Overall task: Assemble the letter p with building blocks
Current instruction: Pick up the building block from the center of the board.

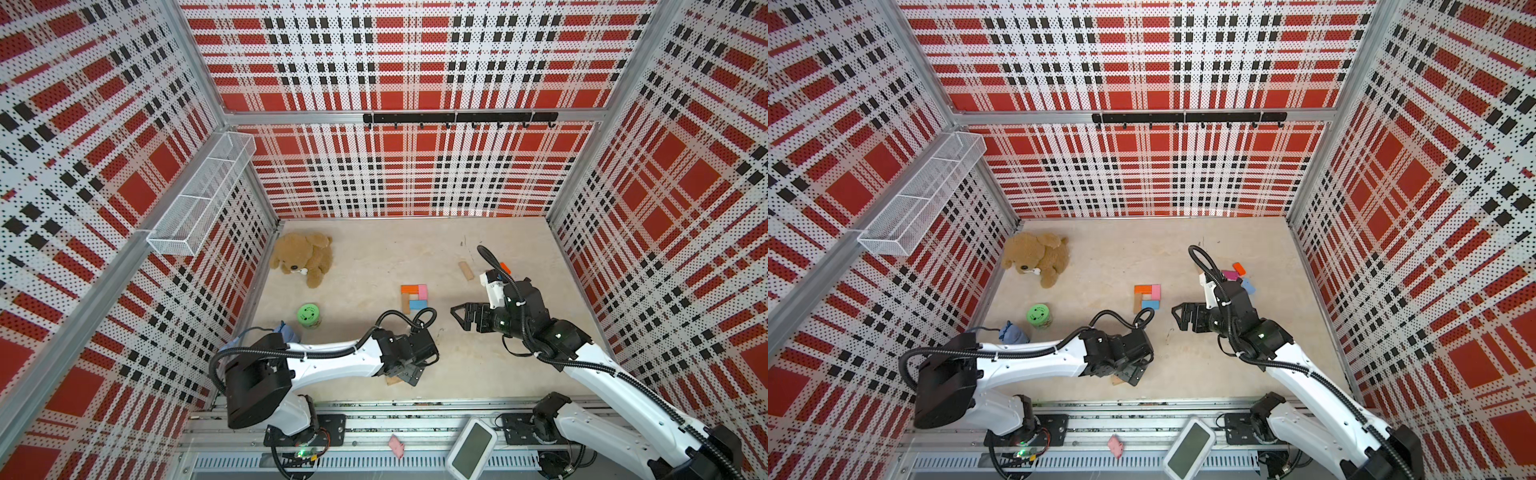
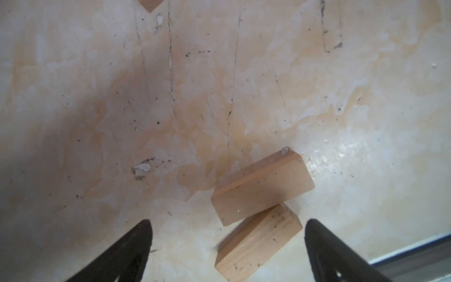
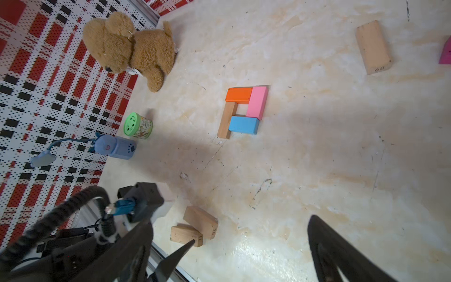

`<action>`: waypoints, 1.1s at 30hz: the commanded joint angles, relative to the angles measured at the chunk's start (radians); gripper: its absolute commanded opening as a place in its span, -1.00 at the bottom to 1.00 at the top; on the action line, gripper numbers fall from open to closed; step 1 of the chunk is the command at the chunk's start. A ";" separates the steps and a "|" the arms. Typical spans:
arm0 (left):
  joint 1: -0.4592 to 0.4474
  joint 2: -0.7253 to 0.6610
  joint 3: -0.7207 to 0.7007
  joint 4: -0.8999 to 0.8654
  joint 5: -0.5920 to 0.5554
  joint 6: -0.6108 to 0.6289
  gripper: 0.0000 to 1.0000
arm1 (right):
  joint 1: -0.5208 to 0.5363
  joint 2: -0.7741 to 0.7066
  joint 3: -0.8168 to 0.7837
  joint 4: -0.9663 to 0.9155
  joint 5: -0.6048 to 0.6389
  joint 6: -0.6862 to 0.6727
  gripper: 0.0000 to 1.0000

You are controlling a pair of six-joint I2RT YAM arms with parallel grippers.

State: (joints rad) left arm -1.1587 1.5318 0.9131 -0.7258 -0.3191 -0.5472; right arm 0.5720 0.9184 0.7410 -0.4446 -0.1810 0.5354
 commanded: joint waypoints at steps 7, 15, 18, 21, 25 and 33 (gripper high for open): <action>-0.023 0.120 0.085 -0.028 -0.042 0.038 0.98 | 0.001 -0.016 0.002 0.050 -0.026 -0.007 1.00; 0.005 0.168 0.106 -0.044 -0.057 0.003 0.90 | 0.002 -0.015 0.001 0.058 -0.037 -0.008 1.00; 0.047 0.166 0.100 -0.044 -0.047 -0.013 0.84 | 0.001 -0.009 0.001 0.063 -0.041 -0.008 1.00; 0.103 0.161 0.084 -0.031 -0.024 -0.024 0.82 | 0.001 -0.002 -0.002 0.068 -0.049 -0.009 1.00; 0.176 0.152 0.056 0.000 0.020 -0.025 0.72 | 0.004 0.008 0.000 0.073 -0.061 -0.012 1.00; 0.178 0.082 -0.022 0.038 0.061 -0.051 0.45 | 0.017 0.028 0.002 0.077 -0.060 -0.015 1.00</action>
State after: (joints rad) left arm -0.9768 1.6550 0.9222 -0.6994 -0.2726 -0.5758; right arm 0.5816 0.9421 0.7410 -0.4141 -0.2359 0.5346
